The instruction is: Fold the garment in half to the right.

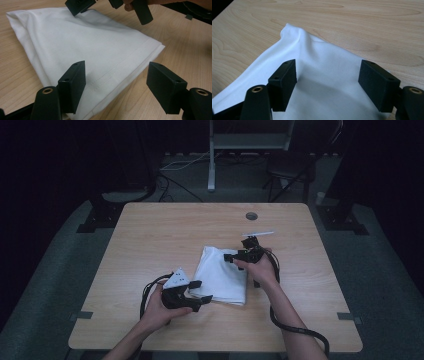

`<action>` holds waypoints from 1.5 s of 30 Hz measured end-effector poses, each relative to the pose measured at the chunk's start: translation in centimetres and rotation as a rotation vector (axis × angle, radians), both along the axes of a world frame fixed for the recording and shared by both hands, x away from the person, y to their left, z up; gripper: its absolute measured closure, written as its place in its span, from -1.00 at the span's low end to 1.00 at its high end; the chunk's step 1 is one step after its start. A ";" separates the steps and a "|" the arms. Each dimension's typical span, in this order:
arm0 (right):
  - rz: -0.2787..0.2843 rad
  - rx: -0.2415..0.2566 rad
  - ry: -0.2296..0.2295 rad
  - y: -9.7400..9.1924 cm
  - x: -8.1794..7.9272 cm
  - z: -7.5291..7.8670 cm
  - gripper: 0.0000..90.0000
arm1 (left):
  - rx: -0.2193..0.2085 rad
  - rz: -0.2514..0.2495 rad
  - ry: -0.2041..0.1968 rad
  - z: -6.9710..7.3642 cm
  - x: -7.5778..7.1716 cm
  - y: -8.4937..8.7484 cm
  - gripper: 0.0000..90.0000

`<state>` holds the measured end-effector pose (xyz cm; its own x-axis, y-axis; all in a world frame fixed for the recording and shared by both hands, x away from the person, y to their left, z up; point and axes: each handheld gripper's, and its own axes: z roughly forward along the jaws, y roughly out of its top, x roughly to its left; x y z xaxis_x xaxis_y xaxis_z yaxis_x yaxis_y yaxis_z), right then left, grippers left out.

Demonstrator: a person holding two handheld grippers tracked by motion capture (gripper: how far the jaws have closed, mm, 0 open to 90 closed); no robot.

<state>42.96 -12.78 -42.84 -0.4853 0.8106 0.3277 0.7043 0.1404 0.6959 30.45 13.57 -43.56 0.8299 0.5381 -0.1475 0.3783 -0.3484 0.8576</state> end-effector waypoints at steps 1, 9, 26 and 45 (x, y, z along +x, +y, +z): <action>0.000 -0.006 -0.004 0.0 0.0 0.0 -0.33 | 0.006 -0.003 0.003 0.0 0.0 0.0 -0.30; -0.004 0.010 -0.005 0.0 -0.1 0.0 -0.41 | 0.026 -0.005 0.012 -0.3 0.0 -0.1 -0.30; 0.024 -0.008 -0.127 -1.2 -2.7 1.4 -0.70 | -0.021 0.076 -0.080 1.2 -0.5 0.7 -0.42; 0.153 -0.019 -0.238 -4.5 -7.5 1.2 -0.72 | -0.093 0.170 -0.169 2.8 -1.6 3.8 -0.53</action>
